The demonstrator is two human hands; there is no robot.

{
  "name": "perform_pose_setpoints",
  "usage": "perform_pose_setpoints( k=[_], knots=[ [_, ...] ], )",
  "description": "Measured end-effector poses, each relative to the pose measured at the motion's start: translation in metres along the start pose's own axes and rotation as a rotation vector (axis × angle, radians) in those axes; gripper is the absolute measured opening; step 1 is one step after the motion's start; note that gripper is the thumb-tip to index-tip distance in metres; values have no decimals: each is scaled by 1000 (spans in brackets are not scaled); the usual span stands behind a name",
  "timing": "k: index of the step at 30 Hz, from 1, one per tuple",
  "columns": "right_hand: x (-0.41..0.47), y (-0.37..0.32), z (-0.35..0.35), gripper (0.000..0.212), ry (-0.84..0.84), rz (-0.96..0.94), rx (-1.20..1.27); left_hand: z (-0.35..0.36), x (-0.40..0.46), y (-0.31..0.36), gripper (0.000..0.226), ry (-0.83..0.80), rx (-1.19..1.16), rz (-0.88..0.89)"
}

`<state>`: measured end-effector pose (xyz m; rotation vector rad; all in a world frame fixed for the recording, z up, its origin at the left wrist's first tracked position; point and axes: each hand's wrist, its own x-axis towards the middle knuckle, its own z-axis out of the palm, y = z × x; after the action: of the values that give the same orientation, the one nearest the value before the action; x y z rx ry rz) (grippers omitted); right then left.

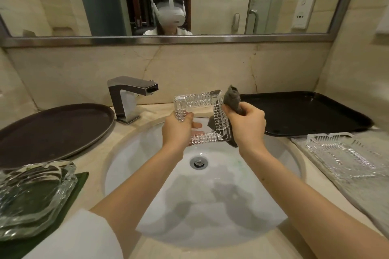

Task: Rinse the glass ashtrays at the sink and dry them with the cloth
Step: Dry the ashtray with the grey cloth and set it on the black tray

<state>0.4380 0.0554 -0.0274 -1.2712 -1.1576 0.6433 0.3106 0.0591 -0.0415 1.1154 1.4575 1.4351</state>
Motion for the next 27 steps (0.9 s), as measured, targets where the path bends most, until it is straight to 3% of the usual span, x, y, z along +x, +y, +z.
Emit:
perform_pose_setpoints(
  k=[5,8,14,17,20,27],
  knots=[
    [-18,-2,11,28,-103,-216,-81,-3,11,-1,23,139,-42,-54],
    [-21,1,20,45,-158,-335,-260,-3,10,-1,20,81,-11,-23],
    [7,7,4,54,-311,-473,-464,-4,1,7,17,-123,266,113],
    [18,-3,-7,37,-476,-550,-802,-8,-2,8,11,-187,458,172],
    [20,-17,-13,23,-547,-576,-953,-10,0,13,15,-222,556,184],
    [20,-20,-2,27,-638,-602,-858,-11,-2,17,12,-341,622,159]
  ],
)
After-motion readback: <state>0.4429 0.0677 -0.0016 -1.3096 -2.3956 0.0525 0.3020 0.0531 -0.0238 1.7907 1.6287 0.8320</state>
